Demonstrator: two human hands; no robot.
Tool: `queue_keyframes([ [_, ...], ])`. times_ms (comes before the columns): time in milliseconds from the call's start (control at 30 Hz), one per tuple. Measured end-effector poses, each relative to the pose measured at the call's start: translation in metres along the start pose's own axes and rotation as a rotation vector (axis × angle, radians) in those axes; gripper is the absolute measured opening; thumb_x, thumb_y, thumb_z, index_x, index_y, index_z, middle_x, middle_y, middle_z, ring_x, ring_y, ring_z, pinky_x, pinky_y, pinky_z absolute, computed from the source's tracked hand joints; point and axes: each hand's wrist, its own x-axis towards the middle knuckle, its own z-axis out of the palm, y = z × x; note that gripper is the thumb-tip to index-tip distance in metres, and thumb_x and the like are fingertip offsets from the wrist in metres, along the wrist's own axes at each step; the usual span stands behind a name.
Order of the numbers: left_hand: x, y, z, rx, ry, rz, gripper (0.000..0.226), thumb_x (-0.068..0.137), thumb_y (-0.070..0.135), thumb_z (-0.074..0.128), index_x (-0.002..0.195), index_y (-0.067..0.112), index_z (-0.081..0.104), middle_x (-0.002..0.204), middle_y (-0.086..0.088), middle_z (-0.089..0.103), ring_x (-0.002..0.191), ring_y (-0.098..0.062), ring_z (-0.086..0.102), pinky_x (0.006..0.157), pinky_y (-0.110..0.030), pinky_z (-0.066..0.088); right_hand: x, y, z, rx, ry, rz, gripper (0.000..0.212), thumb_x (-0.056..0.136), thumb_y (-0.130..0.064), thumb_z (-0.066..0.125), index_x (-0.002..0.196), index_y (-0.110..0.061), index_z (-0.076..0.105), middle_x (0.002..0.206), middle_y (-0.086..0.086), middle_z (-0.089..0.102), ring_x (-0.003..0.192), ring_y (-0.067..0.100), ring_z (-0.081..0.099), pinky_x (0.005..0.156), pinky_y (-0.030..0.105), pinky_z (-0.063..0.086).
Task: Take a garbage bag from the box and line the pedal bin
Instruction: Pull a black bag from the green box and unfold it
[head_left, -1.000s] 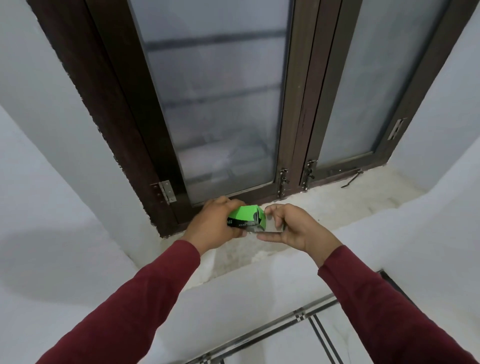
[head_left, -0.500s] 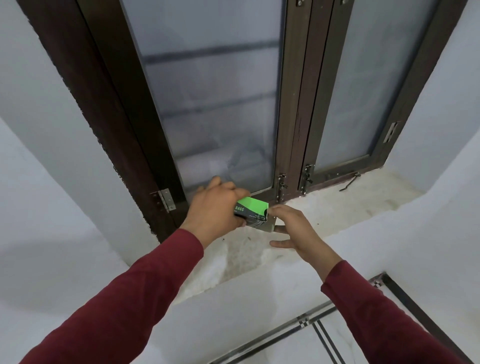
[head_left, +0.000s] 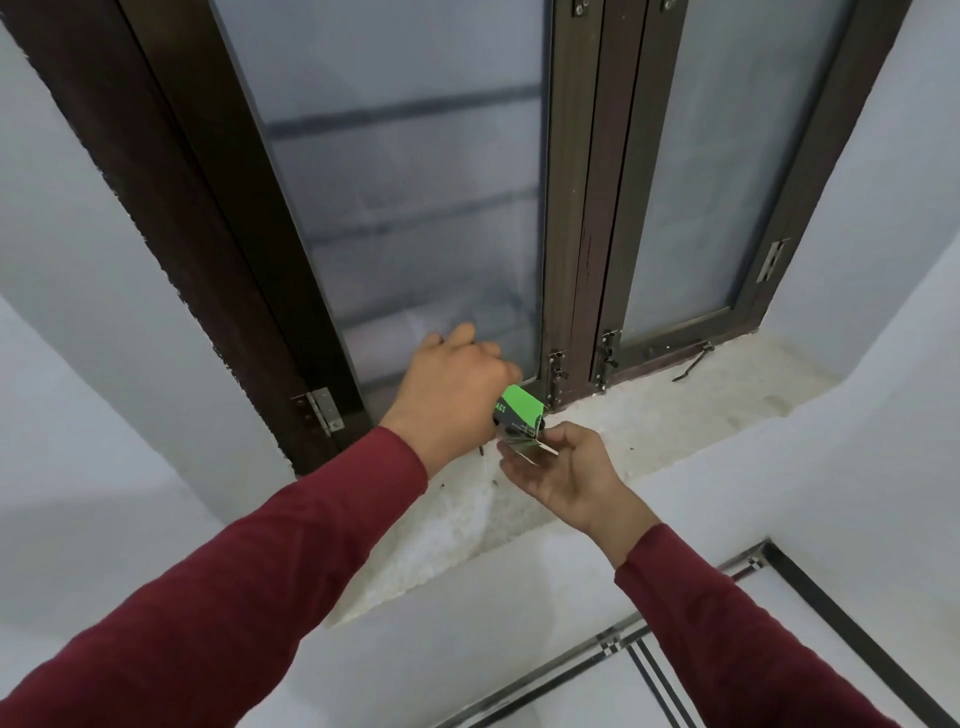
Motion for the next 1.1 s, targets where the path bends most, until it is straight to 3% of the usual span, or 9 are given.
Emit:
queue_keyframes([
  [267, -0.004, -0.016, 0.001, -0.083, -0.024, -0.084, 0.051, 0.071, 0.051, 0.076, 0.121, 0.044, 0.067, 0.106, 0.012, 0.068, 0.106, -0.022, 0.053, 0.084, -0.039, 0.042, 0.017, -0.006, -0.016, 0.085, 0.122, -0.075, 0.012, 0.094, -0.013, 0.067, 0.101, -0.004, 0.065, 0.105, 0.019, 0.066, 0.078, 0.037, 0.077, 0.067, 0.041, 0.065],
  [567, -0.051, -0.034, 0.119, -0.67, -0.37, -0.691, 0.071, 0.07, 0.033, 0.092, 0.135, 0.033, 0.062, 0.125, -0.003, 0.058, 0.123, -0.028, 0.051, 0.104, -0.044, 0.051, 0.009, -0.019, -0.032, 0.051, 0.432, -0.299, 0.007, 0.09, -0.001, 0.069, 0.093, -0.001, 0.063, 0.098, 0.015, 0.064, 0.09, 0.029, 0.07, 0.063, 0.026, 0.064],
  [667, -0.065, -0.026, 0.144, -0.545, -0.402, -0.733, 0.074, 0.079, 0.045, 0.083, 0.144, 0.034, 0.051, 0.144, -0.001, 0.052, 0.129, -0.03, 0.039, 0.103, -0.05, 0.042, 0.003, -0.013, -0.026, 0.084, 0.358, -0.256, 0.004, 0.091, 0.002, 0.063, 0.093, 0.0, 0.061, 0.107, 0.021, 0.063, 0.105, 0.033, 0.07, 0.072, 0.027, 0.065],
  [733, -0.069, -0.013, 0.149, -0.407, -0.253, -0.733, 0.066, 0.083, 0.057, 0.072, 0.142, 0.034, 0.053, 0.14, 0.002, 0.051, 0.126, -0.031, 0.04, 0.097, -0.048, 0.04, -0.001, -0.007, -0.019, 0.121, 0.274, -0.197, 0.005, 0.091, 0.004, 0.056, 0.093, 0.0, 0.057, 0.113, 0.026, 0.061, 0.113, 0.036, 0.067, 0.078, 0.029, 0.064],
  [767, -0.069, -0.003, 0.148, -0.474, -0.149, -0.765, 0.058, 0.085, 0.06, 0.068, 0.136, 0.034, 0.057, 0.134, 0.002, 0.054, 0.122, -0.029, 0.044, 0.093, -0.044, 0.041, -0.003, -0.004, -0.016, 0.147, 0.238, -0.172, 0.007, 0.091, 0.006, 0.053, 0.091, -0.001, 0.056, 0.115, 0.027, 0.06, 0.113, 0.037, 0.067, 0.077, 0.029, 0.064],
  [833, -0.067, 0.02, 0.133, -1.031, -0.033, -0.918, 0.049, 0.085, 0.063, 0.067, 0.122, 0.031, 0.067, 0.119, 0.005, 0.064, 0.112, -0.021, 0.059, 0.083, -0.034, 0.045, -0.007, 0.007, -0.008, 0.184, 0.182, -0.13, 0.013, 0.091, 0.007, 0.049, 0.086, -0.003, 0.055, 0.114, 0.027, 0.059, 0.11, 0.038, 0.065, 0.076, 0.031, 0.064],
  [933, -0.059, 0.043, 0.111, -1.751, -0.179, -1.003, 0.033, 0.09, 0.059, 0.066, 0.104, 0.03, 0.072, 0.101, 0.01, 0.078, 0.094, -0.012, 0.07, 0.078, -0.034, 0.048, -0.014, 0.026, 0.0, 0.056, 0.132, -0.013, 0.015, 0.091, 0.003, 0.05, 0.096, 0.0, 0.064, 0.103, 0.023, 0.066, 0.097, 0.035, 0.07, 0.076, 0.035, 0.065],
  [1000, -0.059, 0.046, 0.109, -1.882, -0.181, -1.023, 0.021, 0.096, 0.046, 0.065, 0.101, 0.026, 0.069, 0.104, -0.001, 0.078, 0.092, -0.017, 0.07, 0.084, -0.039, 0.047, -0.018, 0.035, 0.0, -0.238, 0.129, 0.063, 0.02, 0.089, -0.009, 0.057, 0.094, -0.01, 0.077, 0.09, 0.014, 0.075, 0.09, 0.029, 0.075, 0.076, 0.039, 0.065],
  [1100, -0.064, 0.04, 0.109, -1.897, -0.169, -1.083, 0.022, 0.095, 0.039, 0.067, 0.106, 0.02, 0.07, 0.102, -0.008, 0.074, 0.102, -0.024, 0.069, 0.093, -0.044, 0.05, -0.023, 0.036, 0.0, -0.748, 0.103, 0.015, 0.025, 0.084, -0.04, 0.074, 0.1, -0.021, 0.077, 0.1, -0.001, 0.079, 0.102, 0.019, 0.073, 0.082, 0.038, 0.06],
])
